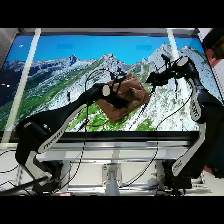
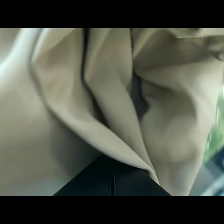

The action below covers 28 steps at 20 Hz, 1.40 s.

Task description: Fold the clothes and pants, and hang the long-sleeved shirts on hangers.

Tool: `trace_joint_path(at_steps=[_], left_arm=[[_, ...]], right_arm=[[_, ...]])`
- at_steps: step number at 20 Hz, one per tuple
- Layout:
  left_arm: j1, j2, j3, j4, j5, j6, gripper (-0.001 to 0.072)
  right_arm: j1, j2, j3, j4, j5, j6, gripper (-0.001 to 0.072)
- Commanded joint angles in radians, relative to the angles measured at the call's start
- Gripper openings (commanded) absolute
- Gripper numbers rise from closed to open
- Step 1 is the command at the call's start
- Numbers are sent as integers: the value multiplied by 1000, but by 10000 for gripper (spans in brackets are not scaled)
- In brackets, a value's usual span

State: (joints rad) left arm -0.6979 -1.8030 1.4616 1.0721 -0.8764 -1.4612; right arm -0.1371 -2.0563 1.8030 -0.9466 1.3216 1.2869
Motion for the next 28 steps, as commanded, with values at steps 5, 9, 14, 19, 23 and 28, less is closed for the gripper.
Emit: trace_joint_path(at_steps=[5, 9, 14, 19, 23, 28], left_arm=[[-30, -1, 0, 22, -60, 37, 27], [-29, -1, 0, 153, -114, 36, 27], [-26, -1, 0, 177, -115, 36, 28], [-6, -1, 0, 177, -111, 36, 28], [6, -1, 0, 177, -111, 36, 28], [14, 20, 2, 176, -120, 36, 29]], right_arm=[[7, -79, 0, 192, 126, -52, 572], [5, -79, 0, 233, 231, -78, 573], [43, -79, -5, 253, 252, -77, 622], [147, -79, -5, 214, 222, -76, 622], [239, -79, -5, 66, 141, -13, 574], [265, -73, 18, 82, 77, -32, 13]])
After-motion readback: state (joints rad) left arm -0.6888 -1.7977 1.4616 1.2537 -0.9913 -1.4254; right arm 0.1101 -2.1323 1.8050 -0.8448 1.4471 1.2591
